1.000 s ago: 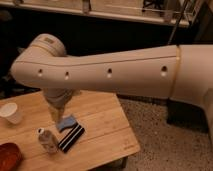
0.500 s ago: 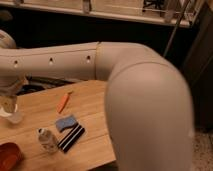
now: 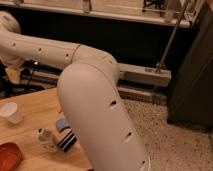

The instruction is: Move the arm in a circular motion

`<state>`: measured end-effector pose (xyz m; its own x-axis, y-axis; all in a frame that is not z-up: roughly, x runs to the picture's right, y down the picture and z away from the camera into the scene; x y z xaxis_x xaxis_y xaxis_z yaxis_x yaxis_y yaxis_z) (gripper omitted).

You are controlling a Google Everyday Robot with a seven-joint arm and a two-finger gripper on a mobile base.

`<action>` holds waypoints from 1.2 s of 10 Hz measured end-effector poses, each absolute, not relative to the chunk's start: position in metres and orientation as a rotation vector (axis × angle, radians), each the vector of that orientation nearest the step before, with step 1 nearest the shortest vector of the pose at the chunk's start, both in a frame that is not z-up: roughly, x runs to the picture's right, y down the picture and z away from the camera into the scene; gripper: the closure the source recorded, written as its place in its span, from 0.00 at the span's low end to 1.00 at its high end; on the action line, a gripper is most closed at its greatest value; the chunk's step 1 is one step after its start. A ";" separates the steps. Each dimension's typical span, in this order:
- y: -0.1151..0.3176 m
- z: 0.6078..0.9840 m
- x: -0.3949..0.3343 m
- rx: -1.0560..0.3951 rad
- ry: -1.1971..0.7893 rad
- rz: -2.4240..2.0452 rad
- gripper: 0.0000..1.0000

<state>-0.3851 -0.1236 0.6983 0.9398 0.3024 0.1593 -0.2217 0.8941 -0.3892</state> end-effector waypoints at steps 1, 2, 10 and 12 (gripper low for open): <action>-0.151 0.718 -0.349 -0.363 -0.174 0.367 0.20; -0.166 0.733 -0.313 -0.359 -0.129 0.450 0.20; -0.100 0.740 -0.002 -0.381 0.295 0.910 0.20; -0.057 0.712 0.024 -0.390 0.359 0.905 0.20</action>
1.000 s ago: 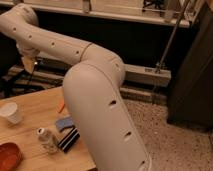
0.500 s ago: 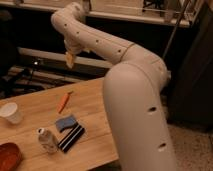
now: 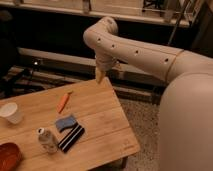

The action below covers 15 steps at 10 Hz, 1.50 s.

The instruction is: Move the arm in a circular motion

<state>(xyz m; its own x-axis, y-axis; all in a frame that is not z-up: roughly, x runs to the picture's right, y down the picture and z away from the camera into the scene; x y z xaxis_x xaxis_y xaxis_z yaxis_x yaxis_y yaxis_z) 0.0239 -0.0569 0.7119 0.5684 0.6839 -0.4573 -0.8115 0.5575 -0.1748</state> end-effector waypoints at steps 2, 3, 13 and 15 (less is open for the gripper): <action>-0.019 0.678 0.020 -0.393 0.402 0.829 0.20; -0.001 0.653 -0.001 -0.395 0.404 0.742 0.20; 0.023 0.574 -0.387 -0.414 -0.148 0.131 0.20; -0.057 0.628 -0.392 -0.313 -0.175 0.196 0.20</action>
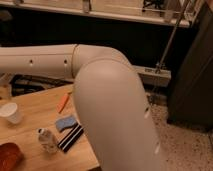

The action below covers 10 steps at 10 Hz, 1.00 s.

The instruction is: Move the arm in a circular motion

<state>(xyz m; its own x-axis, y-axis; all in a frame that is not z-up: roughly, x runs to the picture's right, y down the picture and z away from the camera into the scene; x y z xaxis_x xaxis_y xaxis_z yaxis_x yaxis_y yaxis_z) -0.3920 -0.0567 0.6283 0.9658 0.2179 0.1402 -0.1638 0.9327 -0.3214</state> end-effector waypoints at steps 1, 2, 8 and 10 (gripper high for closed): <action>-0.099 0.657 -0.373 -0.268 -0.156 0.258 0.20; -0.130 0.680 -0.348 -0.242 -0.125 0.330 0.20; -0.137 0.752 -0.088 -0.256 0.259 0.834 0.20; -0.100 0.737 -0.008 -0.252 0.383 0.975 0.20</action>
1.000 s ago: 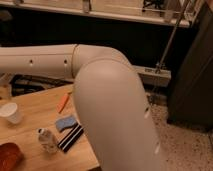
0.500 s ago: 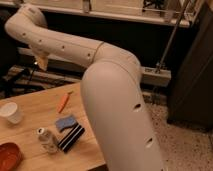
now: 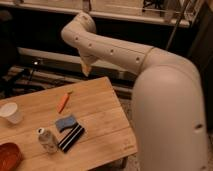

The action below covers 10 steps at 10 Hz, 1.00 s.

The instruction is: Move the arm in a circular motion

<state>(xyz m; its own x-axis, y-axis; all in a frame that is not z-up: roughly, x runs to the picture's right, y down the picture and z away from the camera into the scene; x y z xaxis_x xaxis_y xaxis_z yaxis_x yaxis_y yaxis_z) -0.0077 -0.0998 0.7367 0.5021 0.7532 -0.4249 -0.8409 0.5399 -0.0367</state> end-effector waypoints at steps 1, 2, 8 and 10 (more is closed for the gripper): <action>-0.078 0.726 0.025 -0.250 0.440 1.035 0.20; -0.054 0.714 0.053 -0.251 0.495 1.086 0.20; 0.042 0.643 0.017 -0.382 0.502 0.836 0.20; 0.052 0.622 -0.045 -0.442 0.387 0.659 0.20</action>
